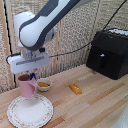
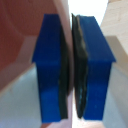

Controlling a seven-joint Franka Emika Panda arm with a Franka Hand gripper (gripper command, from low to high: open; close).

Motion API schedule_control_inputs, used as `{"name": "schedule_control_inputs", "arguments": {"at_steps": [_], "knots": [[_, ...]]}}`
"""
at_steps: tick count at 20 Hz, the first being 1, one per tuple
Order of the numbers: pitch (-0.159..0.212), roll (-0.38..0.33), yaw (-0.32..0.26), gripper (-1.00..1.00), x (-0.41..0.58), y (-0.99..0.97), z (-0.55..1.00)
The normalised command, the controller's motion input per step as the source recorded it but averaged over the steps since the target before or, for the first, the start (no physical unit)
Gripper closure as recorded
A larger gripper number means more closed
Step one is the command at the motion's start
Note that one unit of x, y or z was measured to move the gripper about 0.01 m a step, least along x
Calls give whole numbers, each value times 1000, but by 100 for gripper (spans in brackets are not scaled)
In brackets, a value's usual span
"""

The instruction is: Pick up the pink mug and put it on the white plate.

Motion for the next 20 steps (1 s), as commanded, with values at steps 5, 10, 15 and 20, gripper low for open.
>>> {"name": "schedule_control_inputs", "arguments": {"at_steps": [5, 10, 15, 20], "knots": [[-1, -57, 58, 100, 0, 113, -396], [-31, -40, 55, 100, 11, 65, -296], [-42, -68, 77, 100, 3, 49, -264], [-86, -28, 81, -100, 0, 0, -22]]}}
